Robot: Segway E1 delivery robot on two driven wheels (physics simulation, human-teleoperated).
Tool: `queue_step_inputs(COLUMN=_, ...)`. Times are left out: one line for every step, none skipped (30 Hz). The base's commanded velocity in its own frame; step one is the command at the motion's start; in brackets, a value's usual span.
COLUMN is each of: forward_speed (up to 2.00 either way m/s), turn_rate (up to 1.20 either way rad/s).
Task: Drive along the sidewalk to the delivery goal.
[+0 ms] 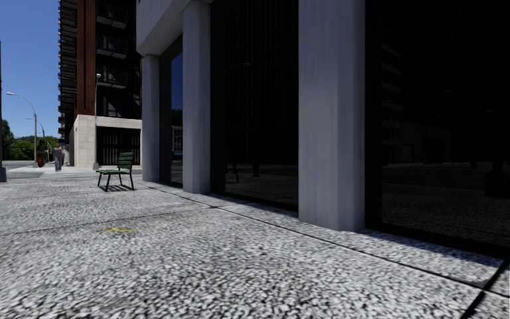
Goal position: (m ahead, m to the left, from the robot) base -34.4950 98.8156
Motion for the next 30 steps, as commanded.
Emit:
queue_step_inputs(forward_speed=0.0, turn_rate=0.0)
queue_step_inputs(forward_speed=0.0, turn_rate=0.0)
queue_step_inputs(forward_speed=0.0, turn_rate=0.0)
queue_step_inputs(forward_speed=0.0, turn_rate=0.0)
queue_step_inputs(forward_speed=0.0, turn_rate=0.0)
queue_step_inputs(forward_speed=0.0, turn_rate=0.0)
queue_step_inputs(forward_speed=0.0, turn_rate=0.0)
queue_step_inputs(forward_speed=0.0, turn_rate=0.0)
queue_step_inputs(forward_speed=0.0, turn_rate=0.0)
queue_step_inputs(forward_speed=0.0, turn_rate=0.0)
queue_step_inputs(forward_speed=0.0, turn_rate=0.0)
queue_step_inputs(forward_speed=0.0, turn_rate=0.0)
queue_step_inputs(forward_speed=0.0, turn_rate=0.0)
queue_step_inputs(forward_speed=0.0, turn_rate=0.0)
queue_step_inputs(forward_speed=0.0, turn_rate=0.0)
queue_step_inputs(forward_speed=0.0, turn_rate=0.0)
queue_step_inputs(forward_speed=0.0, turn_rate=0.0)
queue_step_inputs(forward_speed=0.0, turn_rate=0.0)
queue_step_inputs(forward_speed=0.0, turn_rate=0.0)
queue_step_inputs(forward_speed=0.0, turn_rate=0.0)
queue_step_inputs(forward_speed=0.0, turn_rate=0.0)
queue_step_inputs(forward_speed=0.0, turn_rate=0.0)
queue_step_inputs(forward_speed=0.0, turn_rate=0.0)
queue_step_inputs(forward_speed=0.0, turn_rate=0.0)
queue_step_inputs(forward_speed=0.0, turn_rate=0.0)
queue_step_inputs(forward_speed=0.0, turn_rate=0.0)
queue_step_inputs(forward_speed=0.0, turn_rate=0.0)
queue_step_inputs(forward_speed=0.0, turn_rate=0.0)
queue_step_inputs(forward_speed=0.0, turn_rate=0.0)
queue_step_inputs(forward_speed=0.0, turn_rate=0.0)
